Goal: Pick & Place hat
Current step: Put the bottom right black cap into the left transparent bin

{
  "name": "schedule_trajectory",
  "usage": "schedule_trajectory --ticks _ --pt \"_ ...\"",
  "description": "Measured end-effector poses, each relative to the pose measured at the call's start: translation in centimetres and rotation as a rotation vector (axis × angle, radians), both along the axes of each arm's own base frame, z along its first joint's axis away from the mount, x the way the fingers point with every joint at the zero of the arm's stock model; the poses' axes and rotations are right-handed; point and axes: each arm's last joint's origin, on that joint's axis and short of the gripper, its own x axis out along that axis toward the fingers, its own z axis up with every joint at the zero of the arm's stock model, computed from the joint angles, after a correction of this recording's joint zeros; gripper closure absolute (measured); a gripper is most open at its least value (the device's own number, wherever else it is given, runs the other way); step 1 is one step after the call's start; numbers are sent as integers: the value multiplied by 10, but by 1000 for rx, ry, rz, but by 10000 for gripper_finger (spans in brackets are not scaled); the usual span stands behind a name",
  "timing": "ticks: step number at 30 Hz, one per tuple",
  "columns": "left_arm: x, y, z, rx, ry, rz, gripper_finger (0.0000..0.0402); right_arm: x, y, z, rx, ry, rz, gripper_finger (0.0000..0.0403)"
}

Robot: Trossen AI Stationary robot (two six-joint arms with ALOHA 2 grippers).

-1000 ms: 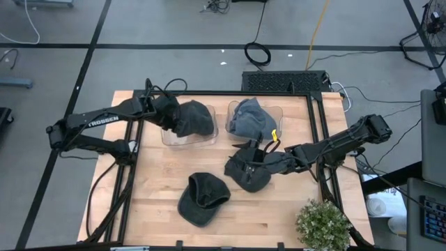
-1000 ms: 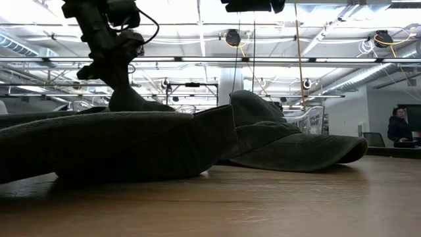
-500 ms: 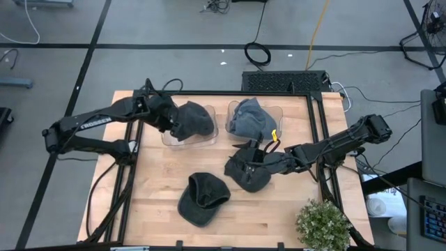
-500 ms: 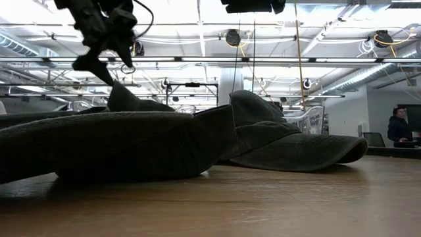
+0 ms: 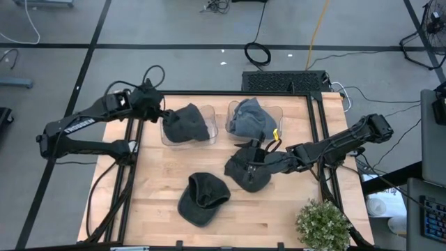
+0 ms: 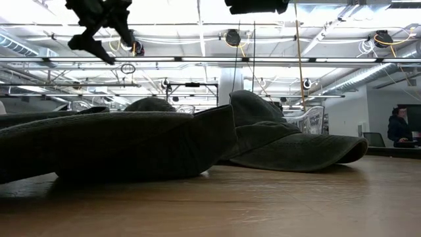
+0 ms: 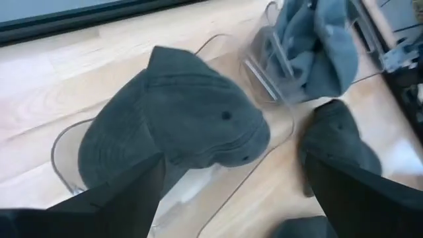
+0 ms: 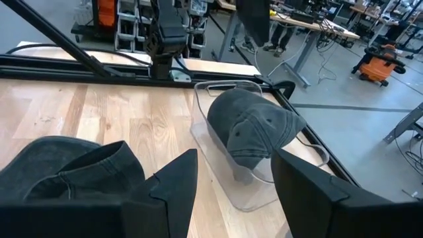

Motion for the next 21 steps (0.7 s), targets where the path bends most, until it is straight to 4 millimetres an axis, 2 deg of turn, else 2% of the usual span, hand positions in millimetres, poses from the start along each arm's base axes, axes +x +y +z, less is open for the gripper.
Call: schedule_trajectory --ticks 3,11,16,21 --pt "6 0 -13 -6 50 22 41 0 0 0 0 0 0 222" --pt "23 9 -75 -55 305 45 67 0 0 0 6 0 -1 222" --pt "39 18 -105 -21 354 39 82 0 0 0 6 0 -1 222" --pt "56 27 -125 38 347 54 94 0 0 0 6 0 -1 222"
